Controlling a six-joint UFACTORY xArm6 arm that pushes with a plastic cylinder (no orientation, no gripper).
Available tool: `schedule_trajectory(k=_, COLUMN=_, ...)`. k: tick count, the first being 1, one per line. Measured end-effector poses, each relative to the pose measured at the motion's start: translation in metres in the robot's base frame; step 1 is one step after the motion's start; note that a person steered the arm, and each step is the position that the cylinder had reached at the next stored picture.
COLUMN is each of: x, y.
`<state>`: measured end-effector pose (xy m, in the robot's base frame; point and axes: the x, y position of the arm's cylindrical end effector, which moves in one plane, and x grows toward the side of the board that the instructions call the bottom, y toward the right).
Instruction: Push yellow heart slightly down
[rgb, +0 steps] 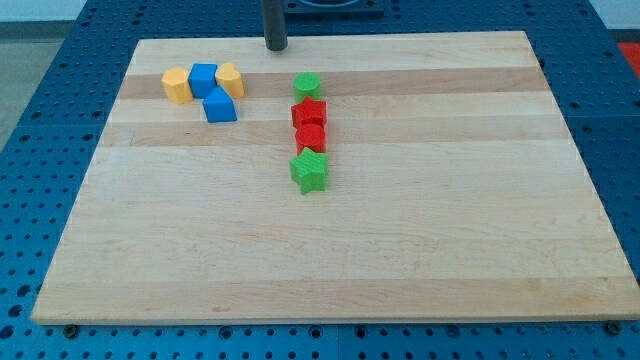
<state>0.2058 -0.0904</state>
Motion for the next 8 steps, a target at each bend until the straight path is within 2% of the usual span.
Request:
schedule_trajectory(k=4, x=0.012, y=-0.042)
schedule_trajectory(k=5, x=0.068, y=-0.032)
schedule_trajectory(k=7, x=0.083, y=-0.036)
schedule_trajectory(k=8, x=0.086, y=-0.069)
